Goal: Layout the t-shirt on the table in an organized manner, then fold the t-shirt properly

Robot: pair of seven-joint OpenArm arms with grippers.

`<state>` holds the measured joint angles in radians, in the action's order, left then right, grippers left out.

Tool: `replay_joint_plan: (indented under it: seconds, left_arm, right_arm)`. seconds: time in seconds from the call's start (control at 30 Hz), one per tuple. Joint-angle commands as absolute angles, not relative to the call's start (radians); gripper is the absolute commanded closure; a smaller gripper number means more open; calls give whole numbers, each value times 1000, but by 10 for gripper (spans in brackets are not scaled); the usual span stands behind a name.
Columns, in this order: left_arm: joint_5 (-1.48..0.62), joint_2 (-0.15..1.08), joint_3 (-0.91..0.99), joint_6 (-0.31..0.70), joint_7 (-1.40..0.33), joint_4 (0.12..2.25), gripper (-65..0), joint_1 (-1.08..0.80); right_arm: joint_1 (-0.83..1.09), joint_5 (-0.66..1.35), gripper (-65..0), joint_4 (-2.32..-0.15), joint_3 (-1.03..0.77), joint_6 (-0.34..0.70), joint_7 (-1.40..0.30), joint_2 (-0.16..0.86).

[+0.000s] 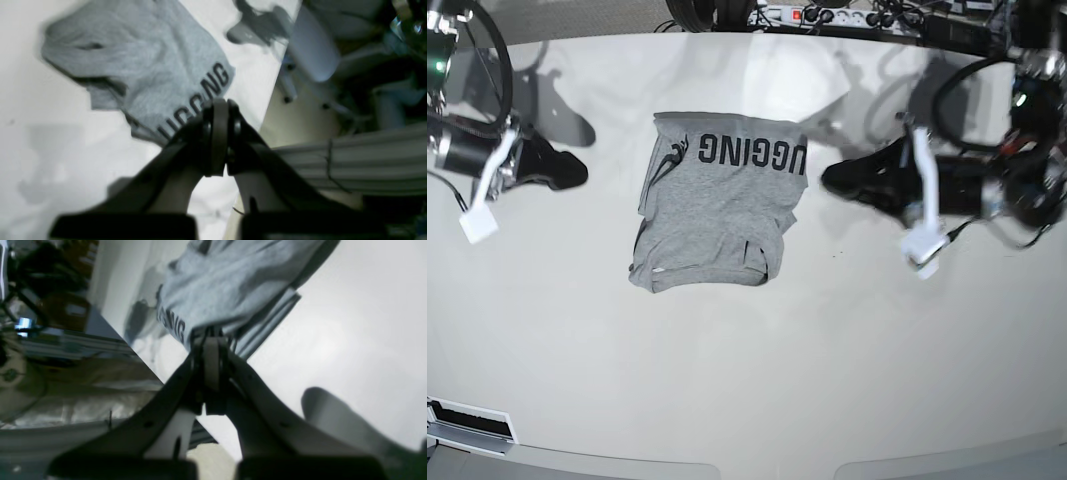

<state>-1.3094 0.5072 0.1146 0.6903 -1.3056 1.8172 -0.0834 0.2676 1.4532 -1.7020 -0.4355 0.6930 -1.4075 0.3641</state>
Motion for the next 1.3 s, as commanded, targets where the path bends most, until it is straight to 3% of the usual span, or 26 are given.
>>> replay_joint_plan:
  seconds: [0.0, 0.3, 0.53, 0.73, 0.9, 1.03, 1.13, 1.27]
  left_arm:
    - [-1324, 530, 138, 698, -1303, 1869, 0, -130]
    - [-1253, 565, 378, 657, -1307, 2088, 0, -577]
    - [-1189, 562, 504, 658, -1303, 2114, 0, -923]
    - [-1011, 500, 504, 638, -1151, 2056, 0, -1117]
    - [-1010, 431, 486, 659, -1143, 1866, 0, -1125]
    - [-1000, 418, 419, 681, -1107, 1681, 0, -1039]
    - [-965, 418, 353, 681, -1071, 1541, 0, -935]
    - [-828, 418, 273, 680, -934, 1335, 0, -789]
  right_arm:
    - [299, 1484, 0, -1756, -461, 698, -1396, 379]
    - [648, 1484, 0, -2074, -683, 698, -1396, 368]
    - [883, 1484, 0, -2078, -747, 698, -1396, 270]
    - [968, 1484, 0, -1968, -745, 698, -1396, 244]
    - [947, 1466, 0, -1746, -745, 698, -1396, 245]
    - [886, 1290, 0, -1538, -705, 698, -1388, 271]
    - [832, 1148, 0, -1385, -619, 698, -1245, 316]
    - [748, 838, 0, -1188, -469, 698, -929, 350]
